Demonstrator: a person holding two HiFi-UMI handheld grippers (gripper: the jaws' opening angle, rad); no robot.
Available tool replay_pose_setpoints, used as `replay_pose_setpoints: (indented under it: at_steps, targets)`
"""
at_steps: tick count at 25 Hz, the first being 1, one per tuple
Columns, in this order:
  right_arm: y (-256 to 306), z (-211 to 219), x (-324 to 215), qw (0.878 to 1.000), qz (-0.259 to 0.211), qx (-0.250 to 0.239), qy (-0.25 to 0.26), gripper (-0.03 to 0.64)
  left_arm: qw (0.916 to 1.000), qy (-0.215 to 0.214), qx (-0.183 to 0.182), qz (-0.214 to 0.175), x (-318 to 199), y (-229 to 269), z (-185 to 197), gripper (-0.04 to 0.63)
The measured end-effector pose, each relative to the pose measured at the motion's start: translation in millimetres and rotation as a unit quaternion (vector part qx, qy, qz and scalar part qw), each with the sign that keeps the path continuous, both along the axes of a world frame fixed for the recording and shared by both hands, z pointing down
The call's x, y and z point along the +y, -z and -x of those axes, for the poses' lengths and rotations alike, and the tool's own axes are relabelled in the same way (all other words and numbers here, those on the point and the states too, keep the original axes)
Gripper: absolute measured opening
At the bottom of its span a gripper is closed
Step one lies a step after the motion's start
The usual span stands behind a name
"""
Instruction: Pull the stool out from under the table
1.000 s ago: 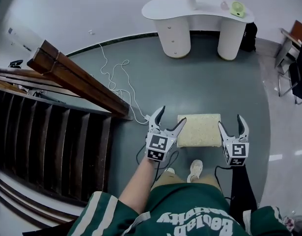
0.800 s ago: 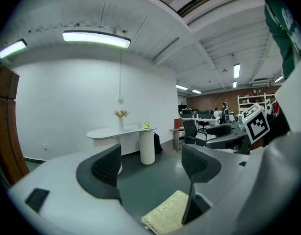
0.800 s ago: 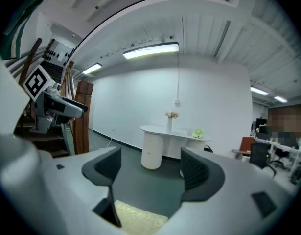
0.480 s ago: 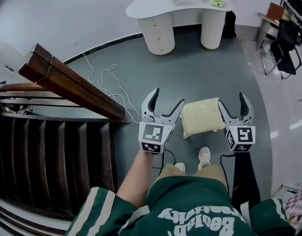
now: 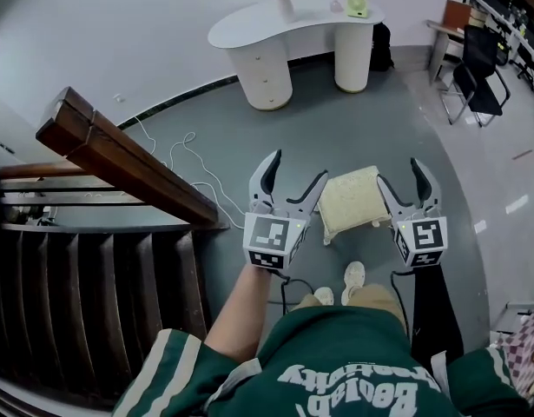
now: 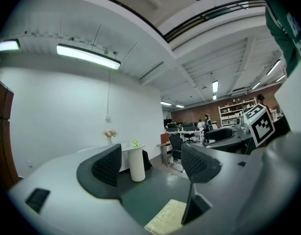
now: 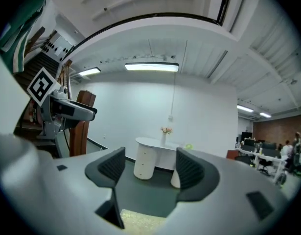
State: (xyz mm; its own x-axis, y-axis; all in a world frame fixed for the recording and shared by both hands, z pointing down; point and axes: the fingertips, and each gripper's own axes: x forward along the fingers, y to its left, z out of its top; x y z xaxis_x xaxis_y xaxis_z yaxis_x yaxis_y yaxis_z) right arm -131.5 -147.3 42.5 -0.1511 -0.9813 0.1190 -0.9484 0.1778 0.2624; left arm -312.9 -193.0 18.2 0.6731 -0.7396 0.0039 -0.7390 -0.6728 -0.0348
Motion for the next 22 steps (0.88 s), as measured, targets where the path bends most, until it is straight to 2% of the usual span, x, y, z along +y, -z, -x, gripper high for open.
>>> replay_pose_setpoints:
  at_steps: [2,5,6,7,8,9,10,22]
  targets:
    - [5,0,7,1.000,-0.005,0.000,-0.008,0.274,0.9999,0.009,0.005,-0.003,3,4,6,0.358]
    - [9,2,14,1.000,-0.010,0.001,-0.017,0.185,0.9993,0.027,0.023,-0.014,7,11,15,0.231]
    - [10,3,16,1.000,-0.011,0.005,-0.019,0.148,0.9991,0.030,0.025,-0.017,8,12,17,0.210]
    - [10,4,17,1.000,-0.011,0.009,-0.021,0.089,0.9989,0.034,0.026,-0.020,10,12,20,0.185]
    - [9,5,19,1.000,-0.011,0.010,-0.023,0.003,0.9986,0.041,0.025,-0.023,11,11,23,0.127]
    - [9,5,21,1.000,-0.011,0.008,-0.024,0.003,0.9983,0.047,0.023,-0.027,13,9,25,0.014]
    - [10,5,22,1.000,-0.011,0.004,-0.025,0.003,0.9980,0.051,0.020,-0.031,14,8,27,0.005]
    - [10,11,28,1.000,-0.008,0.008,-0.017,0.003,0.9970,0.060,0.020,-0.045,24,11,33,0.005]
